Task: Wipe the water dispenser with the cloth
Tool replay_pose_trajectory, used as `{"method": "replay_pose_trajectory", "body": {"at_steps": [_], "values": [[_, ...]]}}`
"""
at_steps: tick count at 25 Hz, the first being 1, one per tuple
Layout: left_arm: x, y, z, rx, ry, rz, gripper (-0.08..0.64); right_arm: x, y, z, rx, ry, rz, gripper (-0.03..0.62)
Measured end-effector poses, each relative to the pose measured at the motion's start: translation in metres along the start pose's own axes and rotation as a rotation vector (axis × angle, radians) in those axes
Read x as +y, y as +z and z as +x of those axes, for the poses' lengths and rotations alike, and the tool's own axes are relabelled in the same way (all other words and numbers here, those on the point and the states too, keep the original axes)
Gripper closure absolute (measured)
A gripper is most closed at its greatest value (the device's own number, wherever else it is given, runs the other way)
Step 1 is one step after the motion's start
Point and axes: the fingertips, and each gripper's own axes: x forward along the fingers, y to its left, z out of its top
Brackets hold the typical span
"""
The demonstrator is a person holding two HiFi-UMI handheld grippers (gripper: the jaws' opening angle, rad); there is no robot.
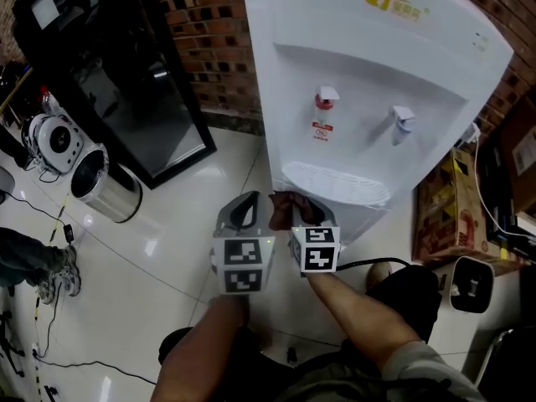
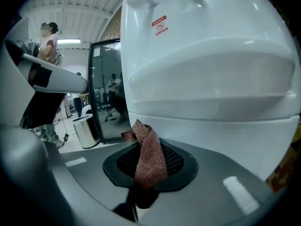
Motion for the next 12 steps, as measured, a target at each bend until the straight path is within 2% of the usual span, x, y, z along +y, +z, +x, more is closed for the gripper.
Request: {"method": "replay_pose_trajectory", "body": {"at_steps": [7, 12], "values": [[-0.028, 0.011, 0.005, -0.023, -0.036, 0.011, 0.56, -0.04, -0.001, -0.031, -0.011, -0.042, -0.031, 0.514], [-0.058, 0.014, 0.011, -0.026, -0.081, 0.05, 0.56, -0.067, -0.002, -0.053, -0.014, -0.064, -0.057, 0.515]]}}
